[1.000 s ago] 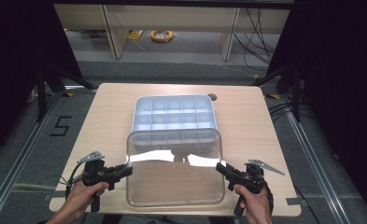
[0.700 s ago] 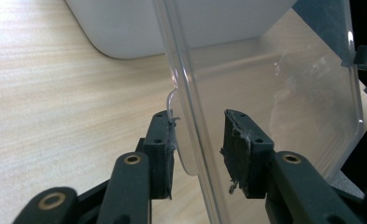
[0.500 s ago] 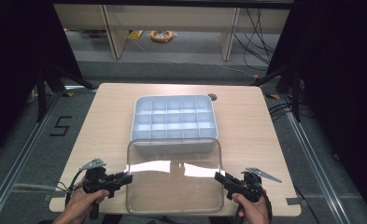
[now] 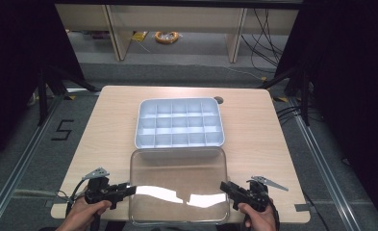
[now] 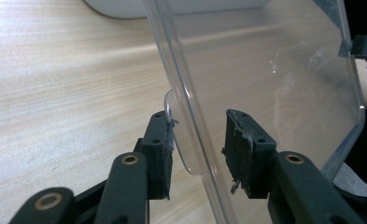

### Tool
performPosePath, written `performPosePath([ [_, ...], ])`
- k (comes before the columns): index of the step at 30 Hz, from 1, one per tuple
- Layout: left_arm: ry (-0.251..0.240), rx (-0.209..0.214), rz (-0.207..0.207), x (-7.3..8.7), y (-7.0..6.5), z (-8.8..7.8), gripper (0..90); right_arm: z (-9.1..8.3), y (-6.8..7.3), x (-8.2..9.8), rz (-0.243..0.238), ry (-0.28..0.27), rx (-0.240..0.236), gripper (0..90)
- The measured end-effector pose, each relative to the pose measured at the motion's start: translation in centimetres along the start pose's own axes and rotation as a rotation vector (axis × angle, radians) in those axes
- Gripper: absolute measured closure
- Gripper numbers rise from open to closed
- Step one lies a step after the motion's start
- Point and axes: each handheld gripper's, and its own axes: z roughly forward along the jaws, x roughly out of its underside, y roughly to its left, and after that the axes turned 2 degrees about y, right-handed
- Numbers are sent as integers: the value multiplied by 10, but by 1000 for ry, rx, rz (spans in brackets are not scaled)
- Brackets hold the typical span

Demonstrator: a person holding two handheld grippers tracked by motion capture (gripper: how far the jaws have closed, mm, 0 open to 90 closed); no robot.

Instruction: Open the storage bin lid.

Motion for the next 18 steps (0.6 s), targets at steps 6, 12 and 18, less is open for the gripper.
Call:
performPosePath([
  [6, 20, 3, 1, 2, -1, 2, 598, 0, -4, 3, -3, 26, -4, 589],
  [12, 27, 1, -1, 3, 0, 3, 591, 2, -4, 5, -15, 31, 9, 579],
  [18, 40, 0, -7, 3, 1, 4, 586, 4, -3, 6, 19, 49, 26, 578],
])
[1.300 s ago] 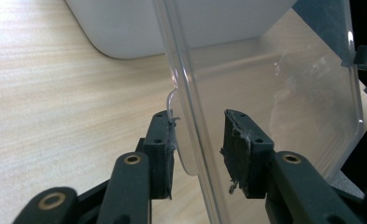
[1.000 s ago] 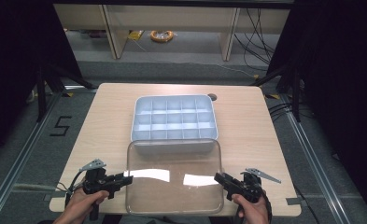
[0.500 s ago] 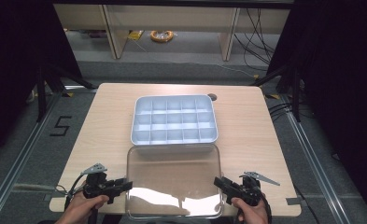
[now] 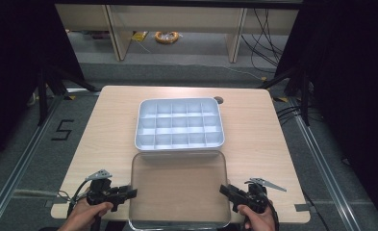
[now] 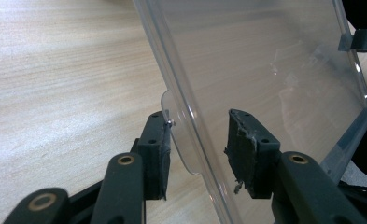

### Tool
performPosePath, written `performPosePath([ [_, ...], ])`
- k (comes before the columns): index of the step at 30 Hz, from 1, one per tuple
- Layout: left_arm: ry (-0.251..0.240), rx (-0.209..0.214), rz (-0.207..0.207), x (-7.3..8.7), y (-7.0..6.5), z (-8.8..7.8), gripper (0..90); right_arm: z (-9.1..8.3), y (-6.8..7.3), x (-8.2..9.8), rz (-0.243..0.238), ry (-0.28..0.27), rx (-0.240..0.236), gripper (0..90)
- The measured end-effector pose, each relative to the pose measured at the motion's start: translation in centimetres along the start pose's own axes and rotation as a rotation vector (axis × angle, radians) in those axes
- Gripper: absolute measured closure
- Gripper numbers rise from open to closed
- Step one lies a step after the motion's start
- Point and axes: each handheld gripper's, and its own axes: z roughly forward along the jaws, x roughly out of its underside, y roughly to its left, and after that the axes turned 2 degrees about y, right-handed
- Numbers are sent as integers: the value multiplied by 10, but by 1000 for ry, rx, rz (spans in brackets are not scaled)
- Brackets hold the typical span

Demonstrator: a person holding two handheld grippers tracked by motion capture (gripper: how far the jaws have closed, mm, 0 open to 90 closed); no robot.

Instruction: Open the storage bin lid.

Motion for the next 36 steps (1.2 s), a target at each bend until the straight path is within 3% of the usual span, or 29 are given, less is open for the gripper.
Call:
performPosePath([
  [2, 7, 4, -3, 0, 1, 0, 584, 1, -3, 0, -28, -3, 4, 575],
  [3, 10, 2, -10, 0, 2, 1, 583, 1, 0, 1, 19, 15, -6, 571],
  [8, 12, -1, -13, 0, 2, 2, 579, 3, 1, 1, 32, 15, 0, 565],
  [9, 16, -1, -17, 0, 3, 3, 579, 4, -4, 0, -25, 9, 6, 560],
  [10, 19, -2, -20, 0, 3, 3, 578, 3, -2, 0, 14, 22, 3, 557],
  [13, 24, -2, -22, 1, 3, 3, 577, 3, 1, 1, 41, 36, -10, 548],
  [17, 32, -1, -15, 0, 4, 4, 572, 5, 0, 0, 4, 21, 13, 543],
  [20, 33, -8, -6, 0, 5, 4, 567, 6, 1, 0, 20, 31, 11, 540],
  [21, 38, -10, -7, 0, 5, 4, 567, 6, -2, 0, -19, 34, 11, 533],
  [23, 38, -11, -10, 0, 5, 5, 566, 7, -3, 0, -32, 38, 22, 531],
  [24, 39, -11, -10, 0, 5, 5, 565, 7, -3, 0, -31, 39, 23, 530],
  [25, 38, -11, -10, 0, 5, 5, 561, 7, 1, 0, 23, 47, 20, 523],
  [30, 38, -9, -10, 0, 4, 6, 556, 8, 1, -1, 23, 43, 24, 518],
  [31, 39, -9, -12, 0, 4, 6, 555, 9, -3, -1, -22, 30, 26, 518],
  [34, 41, -6, -13, 0, 4, 6, 546, 9, -3, -2, -39, 33, 25, 511],
  [36, 47, -2, -18, 0, 4, 7, 526, 10, -3, -1, -24, 39, 22, 494],
])
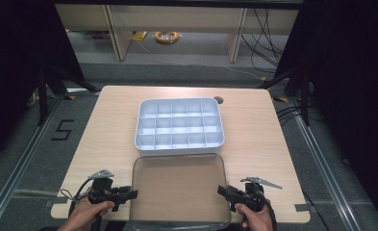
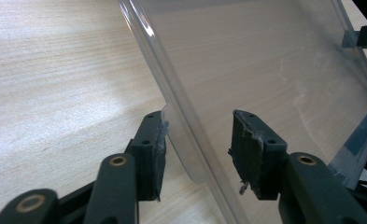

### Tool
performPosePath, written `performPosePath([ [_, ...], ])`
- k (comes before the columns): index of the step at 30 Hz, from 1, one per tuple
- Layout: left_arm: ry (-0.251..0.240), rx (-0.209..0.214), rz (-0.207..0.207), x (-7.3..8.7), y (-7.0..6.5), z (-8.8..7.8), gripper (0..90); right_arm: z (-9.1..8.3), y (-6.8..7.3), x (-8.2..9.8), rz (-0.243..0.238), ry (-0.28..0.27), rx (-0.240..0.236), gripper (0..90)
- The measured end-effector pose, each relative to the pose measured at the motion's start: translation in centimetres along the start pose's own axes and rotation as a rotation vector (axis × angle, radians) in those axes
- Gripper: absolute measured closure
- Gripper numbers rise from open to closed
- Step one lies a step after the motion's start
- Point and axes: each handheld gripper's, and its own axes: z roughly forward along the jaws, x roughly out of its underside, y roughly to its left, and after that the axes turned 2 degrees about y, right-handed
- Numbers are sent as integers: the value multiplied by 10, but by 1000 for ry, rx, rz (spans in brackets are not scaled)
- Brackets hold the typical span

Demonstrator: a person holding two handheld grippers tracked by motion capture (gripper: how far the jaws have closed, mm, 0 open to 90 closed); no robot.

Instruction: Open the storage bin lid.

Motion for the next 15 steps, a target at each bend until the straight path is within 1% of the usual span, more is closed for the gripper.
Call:
performPosePath([
  [1, 7, 1, 5, 0, 0, 0, 516, 0, 0, 0, 6, 4, -7, 490],
  [2, 11, 0, 2, 0, 0, 1, 511, 1, 0, 0, 4, 9, 5, 490],
  [4, 14, 1, -2, 0, 0, 2, 495, 1, 0, 0, 1, -1, 2, 490],
  [5, 15, 5, -10, 0, 1, 2, 480, 1, 0, -1, 7, 1, 8, 486],
  [6, 13, 4, -18, 0, 1, 2, 461, 0, 0, -1, -6, 2, 18, 478],
  [8, 10, -4, -17, -1, 2, 2, 445, -2, 1, -2, -11, -5, 36, 470],
  [9, 9, -2, -18, -1, 3, 1, 438, -2, 3, -3, 19, -15, 30, 481],
  [10, 9, 1, -27, -2, 3, 2, 438, -2, 3, -3, 19, -15, 30, 481],
  [11, -2, 13, -14, -3, 4, 3, 418, -2, 0, -4, -22, -27, 36, 478],
  [12, 2, -12, -29, -3, 3, 1, 394, -2, 0, -4, -28, -27, 40, 475],
  [13, -5, -21, -33, -4, 3, 0, 370, -1, 1, -4, -22, -31, 46, 471],
  [15, -18, -18, -47, -6, 4, -2, 350, -3, -1, -5, -17, -23, 36, 468],
])
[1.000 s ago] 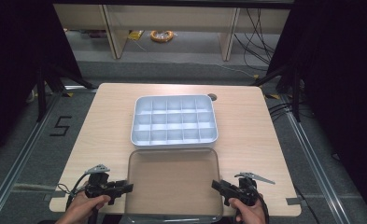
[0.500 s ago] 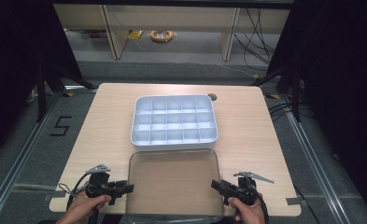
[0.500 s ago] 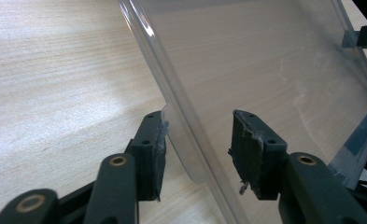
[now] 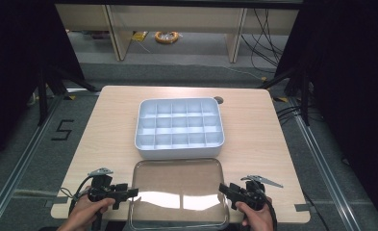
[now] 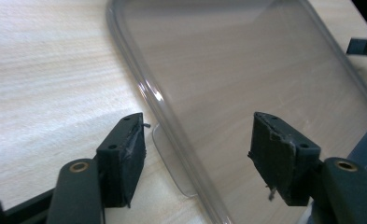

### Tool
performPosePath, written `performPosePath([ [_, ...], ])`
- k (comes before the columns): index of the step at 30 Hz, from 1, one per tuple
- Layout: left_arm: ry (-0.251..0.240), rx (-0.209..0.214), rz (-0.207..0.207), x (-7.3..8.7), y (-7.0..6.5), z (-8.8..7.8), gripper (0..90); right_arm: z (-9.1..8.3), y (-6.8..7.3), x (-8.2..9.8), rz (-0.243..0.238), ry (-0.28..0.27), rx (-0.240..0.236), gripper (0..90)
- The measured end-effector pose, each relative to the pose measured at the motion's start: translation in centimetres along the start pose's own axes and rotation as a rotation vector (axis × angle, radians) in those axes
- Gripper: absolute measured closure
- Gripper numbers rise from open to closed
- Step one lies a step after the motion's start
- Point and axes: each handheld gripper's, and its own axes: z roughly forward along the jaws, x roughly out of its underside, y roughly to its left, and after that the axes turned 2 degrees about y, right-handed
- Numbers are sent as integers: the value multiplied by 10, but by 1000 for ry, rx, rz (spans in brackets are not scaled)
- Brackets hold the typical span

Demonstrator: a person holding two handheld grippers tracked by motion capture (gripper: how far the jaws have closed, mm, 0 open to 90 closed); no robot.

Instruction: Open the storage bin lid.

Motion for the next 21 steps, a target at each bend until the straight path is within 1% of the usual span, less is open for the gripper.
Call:
performPosePath([
  [1, -3, -4, -2, 0, 1, -1, 349, 1, -1, 0, -2, -11, 9, 467],
  [2, -10, -4, -8, 0, 1, -2, 348, 1, 3, 0, 45, -16, 4, 465],
  [3, -9, -6, -7, 0, 2, -2, 346, -2, 4, -1, 57, 1, -6, 463],
  [4, -11, -6, -7, -1, 2, -3, 345, -1, 3, -1, 48, -8, -7, 460],
  [5, -11, -6, -7, -1, 2, -3, 343, 0, -1, -1, -5, -18, 0, 456],
  [6, -14, -5, 5, -1, 1, -3, 341, 0, 0, -1, 4, -19, -11, 452],
  [7, -14, -5, 5, -1, 1, -3, 337, 0, -1, -2, -9, -23, -6, 444],
  [8, -17, -9, 10, -1, 0, -3, 332, -1, 2, -2, 23, -24, -11, 432],
  [10, -30, -9, 24, -1, -2, -3, 328, -2, 2, -3, 21, -23, -16, 421],
  [11, -35, -9, 34, -1, -2, -3, 325, -1, 2, -3, 6, -29, -10, 407],
  [12, -35, -11, 44, -1, -2, -4, 321, -3, 1, -4, 5, -36, -14, 394],
  [13, -35, -11, 52, -2, -2, -4, 314, -3, 3, -4, 13, -38, -10, 386],
  [14, -37, -9, 50, -2, -2, -4, 311, -3, 4, -4, 15, -32, -10, 379],
  [15, -39, -8, 45, -2, -2, -4, 308, -3, 4, -4, 6, -30, -16, 375],
  [16, -40, -9, 44, -2, -1, -4, 300, -4, 5, -5, 40, -21, -19, 361],
  [17, -40, -9, 44, -2, -1, -4, 295, -4, 5, -5, 40, -21, -19, 361],
  [19, -47, -5, 41, -2, -2, -4, 289, -3, 4, -5, 20, -30, -13, 349],
  [20, -53, -3, 40, -2, -2, -5, 283, -3, 2, -6, -21, -42, -1, 341],
  [21, -55, 0, 43, -2, -2, -5, 277, -5, 5, -6, 17, -33, -10, 335],
])
